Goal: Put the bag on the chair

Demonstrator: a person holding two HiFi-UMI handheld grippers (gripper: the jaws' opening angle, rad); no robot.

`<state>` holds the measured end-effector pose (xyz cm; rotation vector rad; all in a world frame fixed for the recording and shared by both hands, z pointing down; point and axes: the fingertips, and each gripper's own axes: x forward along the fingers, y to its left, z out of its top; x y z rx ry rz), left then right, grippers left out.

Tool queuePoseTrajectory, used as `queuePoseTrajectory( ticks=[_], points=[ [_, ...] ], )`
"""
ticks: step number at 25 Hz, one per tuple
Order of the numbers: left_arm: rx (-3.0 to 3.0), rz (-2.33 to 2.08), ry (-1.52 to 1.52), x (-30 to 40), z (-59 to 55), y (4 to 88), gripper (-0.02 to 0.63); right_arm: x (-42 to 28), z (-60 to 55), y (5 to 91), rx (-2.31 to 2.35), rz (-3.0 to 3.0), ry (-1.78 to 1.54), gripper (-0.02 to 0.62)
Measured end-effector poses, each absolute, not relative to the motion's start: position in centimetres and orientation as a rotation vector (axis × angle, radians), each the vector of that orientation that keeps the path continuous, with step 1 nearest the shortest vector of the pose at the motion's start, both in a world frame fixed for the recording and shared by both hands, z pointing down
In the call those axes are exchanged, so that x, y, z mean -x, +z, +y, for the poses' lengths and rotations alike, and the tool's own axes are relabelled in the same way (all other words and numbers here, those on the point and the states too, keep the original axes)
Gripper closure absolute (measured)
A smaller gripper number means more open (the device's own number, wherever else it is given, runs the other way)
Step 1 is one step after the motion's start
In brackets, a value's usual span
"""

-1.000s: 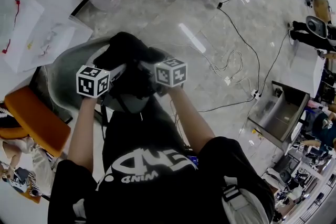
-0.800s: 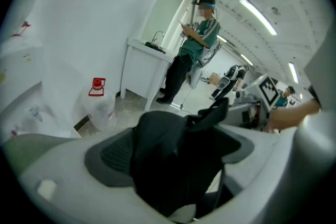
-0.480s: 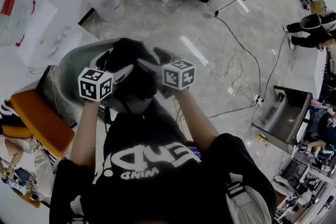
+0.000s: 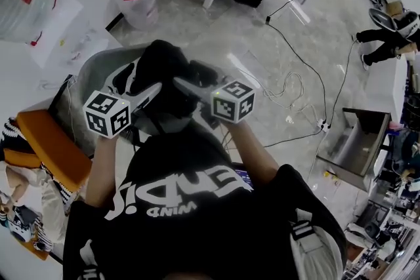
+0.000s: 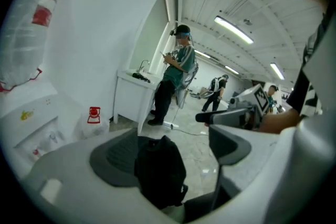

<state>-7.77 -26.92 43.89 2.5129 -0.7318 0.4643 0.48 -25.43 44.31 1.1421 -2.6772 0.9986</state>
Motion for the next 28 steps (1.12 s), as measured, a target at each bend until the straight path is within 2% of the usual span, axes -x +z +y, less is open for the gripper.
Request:
queuePoseTrajectory(
  ticks=[2, 4, 7, 8, 14, 16, 22, 28],
  points=[
    [-2.539, -0.734, 0.442, 8.4, -25.6, 42.7, 0.221, -0.3, -24.0, 42.9, -1.136, -2.705, 0.932, 0.321],
    [-2.552, -0.753, 0.402, 9.1, -24.6, 41.7, 0.336, -0.3, -22.9, 41.9, -1.151, -2.715, 0.866, 0.35],
    [-2.559, -0.78, 0.351, 9.8, -23.2, 40.9, 0.44, -0.3, -21.4, 41.2, -1.16, -2.74, 0.839, 0.409],
    [-2.565, -0.79, 0.347, 9.9, -22.8, 40.9, 0.459, -0.3, -20.9, 41.2, -1.155, -2.751, 0.852, 0.45],
    [-2.624, -0.874, 0.317, 10.1, -21.7, 40.4, 0.577, -0.7, -19.8, 41.1, -1.222, -2.76, 0.834, 0.563],
    [-2.641, -0.906, 0.305, 10.2, -21.6, 40.2, 0.597, -1.1, -19.9, 40.9, -1.267, -2.765, 0.811, 0.594],
    [-2.665, -0.967, 0.293, 10.1, -21.7, 40.9, 0.603, -1.6, -20.3, 41.6, -1.349, -2.727, 0.701, 0.594],
    [-2.619, -1.04, 0.279, 10.8, -22.5, 42.5, 0.603, -1.8, -21.0, 42.9, -1.382, -2.699, 0.728, 0.595]
  ],
)
